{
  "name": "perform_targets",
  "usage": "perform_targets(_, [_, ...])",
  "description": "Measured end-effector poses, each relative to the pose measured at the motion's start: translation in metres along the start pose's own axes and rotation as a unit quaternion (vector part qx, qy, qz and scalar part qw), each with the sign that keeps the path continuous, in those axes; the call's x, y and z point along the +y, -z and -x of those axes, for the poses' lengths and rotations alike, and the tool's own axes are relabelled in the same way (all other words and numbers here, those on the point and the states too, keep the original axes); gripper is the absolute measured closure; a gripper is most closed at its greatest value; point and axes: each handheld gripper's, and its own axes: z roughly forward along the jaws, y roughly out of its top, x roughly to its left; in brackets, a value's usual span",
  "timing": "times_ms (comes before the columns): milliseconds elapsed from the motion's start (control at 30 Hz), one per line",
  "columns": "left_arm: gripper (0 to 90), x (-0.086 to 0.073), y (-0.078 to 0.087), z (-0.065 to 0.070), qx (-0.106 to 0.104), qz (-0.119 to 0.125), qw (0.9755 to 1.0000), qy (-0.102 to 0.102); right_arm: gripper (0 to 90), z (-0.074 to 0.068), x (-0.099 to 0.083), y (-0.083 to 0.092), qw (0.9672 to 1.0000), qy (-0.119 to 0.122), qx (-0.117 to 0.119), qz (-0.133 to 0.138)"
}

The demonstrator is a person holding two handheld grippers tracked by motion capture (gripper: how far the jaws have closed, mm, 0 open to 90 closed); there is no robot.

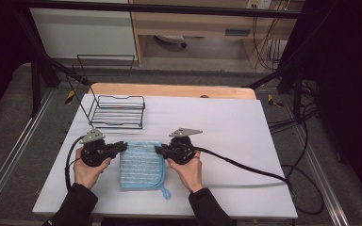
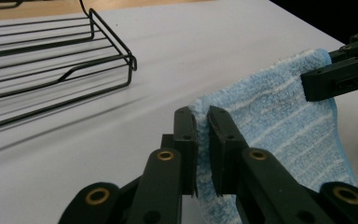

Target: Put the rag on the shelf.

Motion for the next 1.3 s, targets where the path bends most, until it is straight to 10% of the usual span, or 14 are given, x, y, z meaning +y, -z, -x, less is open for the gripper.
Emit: perform_targets(1300, [82.2, 0.042, 0.056, -0.003, 0.035, 0.117, 0.9924, -0.02, 79.9, -0.048, 0.06, 0.022, 0.9887, 0.099, -0.014, 0.111])
